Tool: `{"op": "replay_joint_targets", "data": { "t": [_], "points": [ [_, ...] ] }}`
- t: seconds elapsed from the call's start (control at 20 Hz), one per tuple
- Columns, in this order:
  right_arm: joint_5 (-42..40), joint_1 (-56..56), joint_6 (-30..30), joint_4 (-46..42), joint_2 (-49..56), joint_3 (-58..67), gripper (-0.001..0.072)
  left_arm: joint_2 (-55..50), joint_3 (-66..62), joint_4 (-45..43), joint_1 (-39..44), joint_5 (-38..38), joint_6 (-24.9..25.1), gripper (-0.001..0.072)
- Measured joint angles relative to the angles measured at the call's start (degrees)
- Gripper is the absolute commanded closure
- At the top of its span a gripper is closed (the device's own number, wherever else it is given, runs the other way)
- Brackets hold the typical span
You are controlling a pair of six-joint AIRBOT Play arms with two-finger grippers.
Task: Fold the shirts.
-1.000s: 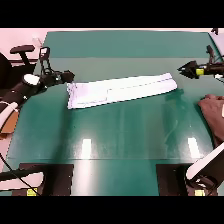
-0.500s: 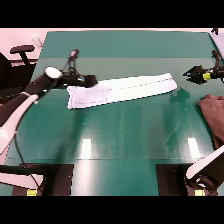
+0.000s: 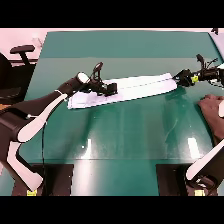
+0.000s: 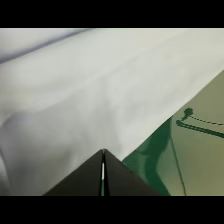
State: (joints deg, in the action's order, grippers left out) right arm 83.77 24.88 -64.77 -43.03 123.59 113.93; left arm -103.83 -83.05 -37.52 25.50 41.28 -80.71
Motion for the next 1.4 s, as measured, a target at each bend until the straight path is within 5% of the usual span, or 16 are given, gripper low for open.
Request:
{"op": "replay_joint_targets", "data": {
  "t": [0.6,0.65,0.75,1.4],
  "points": [
    [-1.03,-4.17,1.31,-0.48,0.31,-0.02,0.0049,-3.8,-0.83,-0.96,2.67,-0.61,-5.86,0.069],
    [-1.25,-4.92,1.31,-0.55,0.31,-0.02,0.0154,-3.87,-0.83,-0.96,2.69,-0.81,-6.01,0.069],
    [-1.66,-6.14,1.33,-0.79,0.37,-0.07,0.0688,-3.93,-0.83,-0.96,2.69,-1.01,-6.1,0.069],
    [-4.52,-12.02,-0.61,6.62,-9.49,0.0,0.0694,-3.98,-0.9,-2.16,2.69,0.61,-6.29,0.069]
  ]
}}
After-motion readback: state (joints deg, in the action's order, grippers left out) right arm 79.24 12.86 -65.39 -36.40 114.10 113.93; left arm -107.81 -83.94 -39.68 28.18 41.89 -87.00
